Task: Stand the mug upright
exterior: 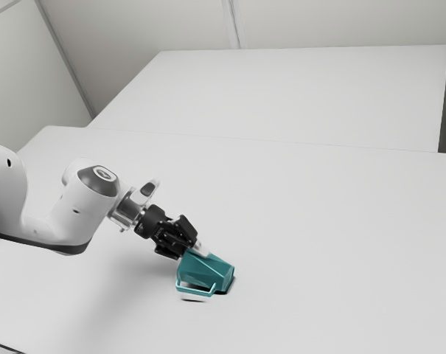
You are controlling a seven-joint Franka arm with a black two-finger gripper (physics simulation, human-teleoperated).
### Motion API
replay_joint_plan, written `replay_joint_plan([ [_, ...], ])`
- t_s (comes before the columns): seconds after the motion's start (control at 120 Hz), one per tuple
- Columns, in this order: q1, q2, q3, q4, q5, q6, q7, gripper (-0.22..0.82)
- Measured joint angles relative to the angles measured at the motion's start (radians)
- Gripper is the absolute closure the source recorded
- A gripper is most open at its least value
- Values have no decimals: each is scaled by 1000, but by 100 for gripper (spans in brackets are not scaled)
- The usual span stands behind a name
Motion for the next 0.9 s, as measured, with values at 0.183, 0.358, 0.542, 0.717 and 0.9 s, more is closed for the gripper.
replay_joint_plan([
  [0.183,0,-16,-4,3,-1,-21,39,70],
  [0.358,-4,-67,-37,12,7,-38,69,75],
  [0.542,-4,-137,-61,72,61,-48,74,77],
  [0.717,-5,-101,-64,338,449,-78,-7,78],
  [0.9,-6,33,-60,553,830,-135,-124,78],
])
